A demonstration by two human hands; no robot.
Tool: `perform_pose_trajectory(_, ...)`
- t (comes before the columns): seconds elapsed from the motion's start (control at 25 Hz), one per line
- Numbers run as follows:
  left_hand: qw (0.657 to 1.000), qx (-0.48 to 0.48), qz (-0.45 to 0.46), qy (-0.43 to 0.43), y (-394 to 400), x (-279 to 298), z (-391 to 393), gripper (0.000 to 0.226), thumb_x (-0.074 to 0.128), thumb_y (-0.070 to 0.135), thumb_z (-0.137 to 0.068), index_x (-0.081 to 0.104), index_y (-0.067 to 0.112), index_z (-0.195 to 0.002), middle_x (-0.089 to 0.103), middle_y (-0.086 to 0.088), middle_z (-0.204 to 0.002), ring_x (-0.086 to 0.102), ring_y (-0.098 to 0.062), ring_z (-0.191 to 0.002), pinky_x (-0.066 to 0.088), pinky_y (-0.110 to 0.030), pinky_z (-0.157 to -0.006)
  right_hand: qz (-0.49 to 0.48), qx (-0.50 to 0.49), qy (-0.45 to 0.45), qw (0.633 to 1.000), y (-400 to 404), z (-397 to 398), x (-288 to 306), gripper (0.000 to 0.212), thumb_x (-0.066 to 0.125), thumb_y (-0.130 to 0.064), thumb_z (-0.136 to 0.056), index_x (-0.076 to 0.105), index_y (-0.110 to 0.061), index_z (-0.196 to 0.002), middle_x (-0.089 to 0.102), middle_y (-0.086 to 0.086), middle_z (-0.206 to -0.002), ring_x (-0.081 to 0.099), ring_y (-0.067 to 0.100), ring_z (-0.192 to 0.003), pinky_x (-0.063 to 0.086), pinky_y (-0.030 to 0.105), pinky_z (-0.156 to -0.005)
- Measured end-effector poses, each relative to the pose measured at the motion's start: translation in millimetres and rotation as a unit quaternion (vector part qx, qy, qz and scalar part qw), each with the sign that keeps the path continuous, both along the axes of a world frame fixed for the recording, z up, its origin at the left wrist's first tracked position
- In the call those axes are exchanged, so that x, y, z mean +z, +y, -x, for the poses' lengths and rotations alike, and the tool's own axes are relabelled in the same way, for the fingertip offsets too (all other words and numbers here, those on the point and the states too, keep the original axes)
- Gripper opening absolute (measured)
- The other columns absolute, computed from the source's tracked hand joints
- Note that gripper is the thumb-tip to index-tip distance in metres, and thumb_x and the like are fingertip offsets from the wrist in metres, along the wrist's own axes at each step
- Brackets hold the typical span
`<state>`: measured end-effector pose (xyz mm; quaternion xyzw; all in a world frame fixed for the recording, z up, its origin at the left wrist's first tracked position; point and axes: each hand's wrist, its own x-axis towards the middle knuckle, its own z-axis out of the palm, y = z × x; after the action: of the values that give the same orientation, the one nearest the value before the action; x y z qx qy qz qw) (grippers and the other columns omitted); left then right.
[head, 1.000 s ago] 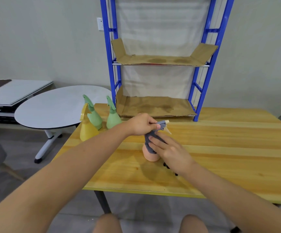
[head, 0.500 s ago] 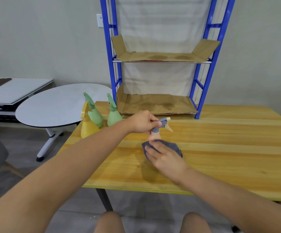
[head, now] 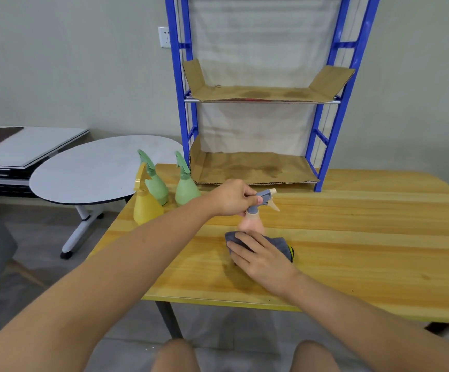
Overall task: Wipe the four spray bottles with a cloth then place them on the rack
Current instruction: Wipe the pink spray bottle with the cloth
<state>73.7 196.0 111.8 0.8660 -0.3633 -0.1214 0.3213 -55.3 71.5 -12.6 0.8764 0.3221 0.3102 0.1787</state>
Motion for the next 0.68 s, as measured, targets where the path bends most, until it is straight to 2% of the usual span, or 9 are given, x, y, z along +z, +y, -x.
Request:
perform_pose_trajectory(0.08,1.000,-0.005,-0.001,-0.002,0,1,1,0.033,0.060,0.036,-0.101,0.075,0.016,-0.079,0.075,-0.015,-0.087,0.077,-0.024,-0.081,0.061,-0.048,-0.085,-0.006,-0.011,0.042,0.999,-5,8,-4,0.036,0.050,-0.019,-0.097,0.057,-0.009,-0.131,0.045,0.010,-0.148,0.034,0.035,-0.140,0.030,0.055,-0.111)
perform_pose_trajectory(0.12,1.000,-0.005,-0.002,-0.007,0,1,1,0.033,0.060,0.035,-0.101,0.074,0.016,-0.078,0.075,-0.016,-0.086,0.077,-0.024,-0.080,0.061,-0.048,-0.085,-0.038,-0.018,0.052,0.998,-6,14,-6,0.040,0.050,-0.025,-0.097,0.055,-0.012,-0.134,0.041,0.010,-0.151,0.030,0.033,-0.143,0.028,0.055,-0.113)
perform_pose_trajectory(0.2,1.000,-0.003,0.004,-0.005,0,0,1,0.034,0.061,0.034,-0.101,0.074,0.012,-0.079,0.075,-0.018,-0.087,0.077,-0.025,-0.079,0.061,-0.048,-0.085,-0.105,-0.024,0.052,0.993,-10,26,-10,0.039,0.050,-0.032,-0.097,0.058,-0.018,-0.133,0.041,0.011,-0.151,0.031,0.030,-0.143,0.030,0.053,-0.113)
perform_pose_trajectory(0.32,1.000,-0.005,0.013,0.001,0,-1,0,0.034,0.061,0.033,-0.101,0.073,0.012,-0.076,0.074,-0.019,-0.086,0.077,-0.026,-0.079,0.061,-0.048,-0.084,-0.141,-0.060,0.047,0.987,-21,39,-13,0.033,0.055,-0.033,-0.097,0.061,-0.023,-0.128,0.045,0.011,-0.148,0.037,0.032,-0.139,0.036,0.053,-0.108)
perform_pose_trajectory(0.44,1.000,-0.002,0.010,0.004,-1,-2,-1,0.033,0.062,0.034,-0.101,0.075,0.012,-0.081,0.075,-0.017,-0.088,0.077,-0.026,-0.080,0.062,-0.047,-0.085,-0.202,-0.110,0.056,0.972,-21,44,-16,0.033,0.052,-0.043,-0.098,0.063,-0.027,-0.125,0.047,0.012,-0.145,0.042,0.034,-0.135,0.035,0.056,-0.108)
perform_pose_trajectory(0.56,1.000,0.000,0.016,0.013,0,-1,-1,0.030,0.062,0.035,-0.101,0.077,0.014,-0.085,0.076,-0.013,-0.090,0.077,-0.025,-0.083,0.062,-0.047,-0.086,-0.225,-0.127,0.045,0.965,-14,44,-19,0.026,0.053,-0.033,-0.096,0.064,-0.028,-0.120,0.053,0.011,-0.137,0.053,0.035,-0.120,0.040,0.054,-0.101)
perform_pose_trajectory(0.68,1.000,0.002,0.021,0.022,0,-2,0,0.028,0.062,0.034,-0.101,0.079,0.014,-0.093,0.077,-0.011,-0.094,0.077,-0.025,-0.086,0.062,-0.047,-0.087,-0.232,-0.143,0.042,0.961,-8,43,-20,0.024,0.061,-0.024,-0.088,0.063,-0.028,-0.112,0.055,0.011,-0.131,0.055,0.035,-0.109,0.043,0.049,-0.094)
